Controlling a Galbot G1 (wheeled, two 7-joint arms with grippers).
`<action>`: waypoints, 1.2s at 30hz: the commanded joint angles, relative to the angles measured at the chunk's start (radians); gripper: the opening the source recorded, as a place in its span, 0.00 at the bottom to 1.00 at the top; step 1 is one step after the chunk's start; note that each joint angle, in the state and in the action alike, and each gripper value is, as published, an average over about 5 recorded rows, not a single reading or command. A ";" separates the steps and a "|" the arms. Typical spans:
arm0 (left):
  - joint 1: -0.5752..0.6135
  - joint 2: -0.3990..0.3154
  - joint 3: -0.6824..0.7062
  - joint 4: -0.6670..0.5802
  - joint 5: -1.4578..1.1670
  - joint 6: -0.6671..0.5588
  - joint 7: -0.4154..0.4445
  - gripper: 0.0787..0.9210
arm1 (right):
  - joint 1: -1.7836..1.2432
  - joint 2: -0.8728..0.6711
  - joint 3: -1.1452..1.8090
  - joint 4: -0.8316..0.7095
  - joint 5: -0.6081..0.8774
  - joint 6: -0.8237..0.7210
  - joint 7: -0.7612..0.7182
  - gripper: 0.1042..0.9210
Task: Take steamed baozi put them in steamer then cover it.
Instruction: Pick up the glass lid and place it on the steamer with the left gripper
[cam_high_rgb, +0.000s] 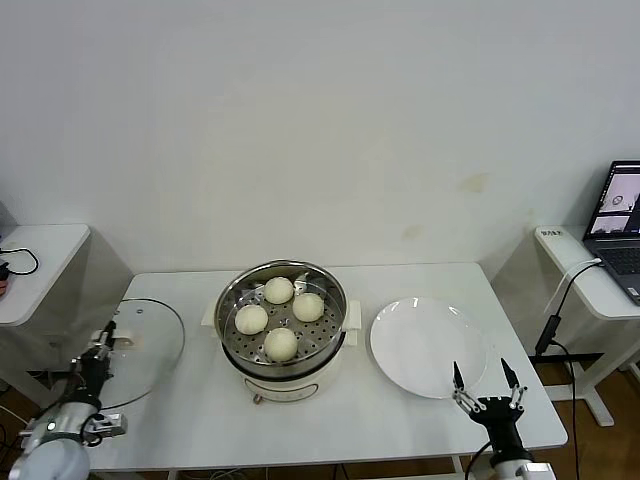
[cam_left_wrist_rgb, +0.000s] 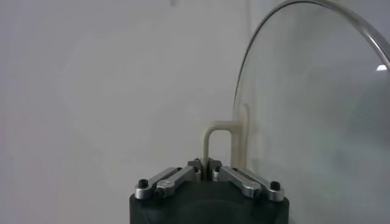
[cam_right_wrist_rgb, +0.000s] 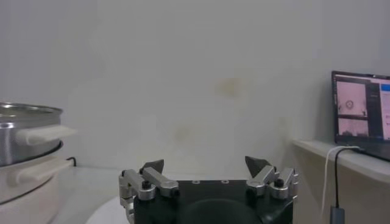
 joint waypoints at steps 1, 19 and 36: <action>0.104 0.054 -0.127 -0.308 -0.084 0.129 0.206 0.06 | -0.002 -0.005 -0.007 -0.003 -0.025 -0.001 -0.002 0.88; -0.183 0.159 0.439 -0.510 -0.193 0.439 0.359 0.06 | 0.005 0.029 -0.038 -0.022 -0.187 0.013 0.015 0.88; -0.391 -0.185 0.714 -0.375 0.176 0.478 0.451 0.06 | 0.029 0.073 -0.068 -0.087 -0.287 0.026 0.040 0.88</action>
